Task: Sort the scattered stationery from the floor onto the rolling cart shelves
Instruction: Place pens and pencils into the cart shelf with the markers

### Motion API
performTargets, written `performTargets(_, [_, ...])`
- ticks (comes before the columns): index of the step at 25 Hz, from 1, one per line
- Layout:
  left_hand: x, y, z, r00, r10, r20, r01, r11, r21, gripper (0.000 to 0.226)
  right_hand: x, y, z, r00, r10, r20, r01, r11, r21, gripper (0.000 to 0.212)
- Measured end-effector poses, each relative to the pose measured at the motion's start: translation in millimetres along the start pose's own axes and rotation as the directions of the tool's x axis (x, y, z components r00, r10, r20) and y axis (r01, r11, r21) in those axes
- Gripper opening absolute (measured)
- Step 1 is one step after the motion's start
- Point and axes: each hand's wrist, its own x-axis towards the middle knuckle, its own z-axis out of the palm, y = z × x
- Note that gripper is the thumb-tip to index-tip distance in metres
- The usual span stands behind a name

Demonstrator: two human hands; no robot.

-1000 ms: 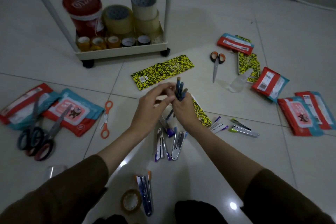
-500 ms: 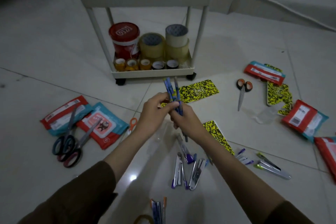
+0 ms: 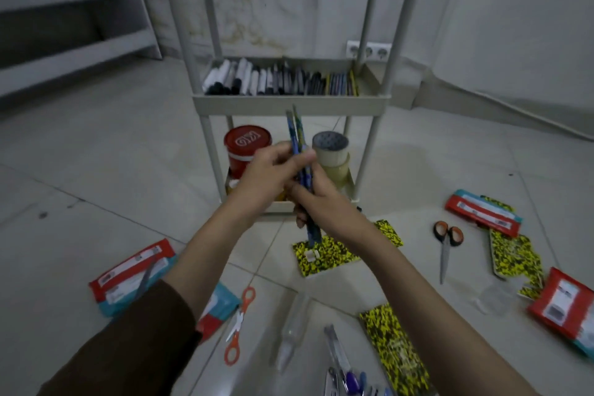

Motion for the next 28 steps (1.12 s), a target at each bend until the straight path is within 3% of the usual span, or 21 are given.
performTargets(2, [28, 26, -11, 0.998, 0.022, -0.051, -0.022, 1.000, -0.008, 0.010, 10, -18, -7, 0.996, -0.084, -0.034, 0.085, 0.996, 0.003, 0.016])
performTargets(4, [53, 44, -17, 0.996, 0.083, -0.015, -0.081, 0.993, 0.087, 0.016, 20, -35, -14, 0.990, -0.118, -0.080, 0.117, 0.993, -0.019, 0.017])
performTargets(7, [88, 49, -14, 0.982, 0.190, 0.020, -0.183, 0.904, 0.386, 0.034, 48, -62, -33, 0.960, -0.111, -0.258, 0.023, 0.946, -0.322, 0.035])
performTargets(9, [105, 36, -15, 0.969, 0.234, 0.072, -0.220, 0.704, 0.675, 0.039, 69, -81, -54, 0.944, -0.085, -0.318, -0.141, 0.768, -0.624, 0.053])
performTargets(11, [116, 20, -20, 0.977, 0.176, 0.123, -0.198, 0.521, 0.830, 0.052, 87, -94, -74, 0.935, -0.045, -0.353, -0.283, 0.509, -0.813, 0.050])
performTargets(14, [129, 4, -24, 0.985, 0.106, 0.136, -0.167, 0.396, 0.903, 0.061, 111, -99, -88, 0.919, 0.007, -0.395, -0.378, 0.305, -0.874, 0.029])
performTargets(18, [134, -7, -20, 0.986, 0.134, 0.103, -0.132, 0.235, 0.963, 0.070, 134, -88, -98, 0.913, 0.019, -0.407, -0.406, 0.131, -0.904, 0.029])
performTargets(20, [133, -11, -19, 0.970, 0.217, 0.112, -0.156, 0.200, 0.967, 0.069, 143, -82, -101, 0.910, 0.005, -0.414, -0.412, 0.114, -0.904, 0.031])
performTargets(24, [132, -12, -22, 0.950, 0.283, 0.135, -0.193, 0.189, 0.963, 0.061, 148, -75, -103, 0.907, -0.060, -0.417, -0.397, 0.205, -0.894, 0.025])
performTargets(28, [142, -4, -21, 0.977, 0.162, 0.141, -0.187, 0.320, 0.929, 0.059, 154, -74, -104, 0.929, -0.063, -0.366, -0.354, 0.141, -0.924, 0.029])
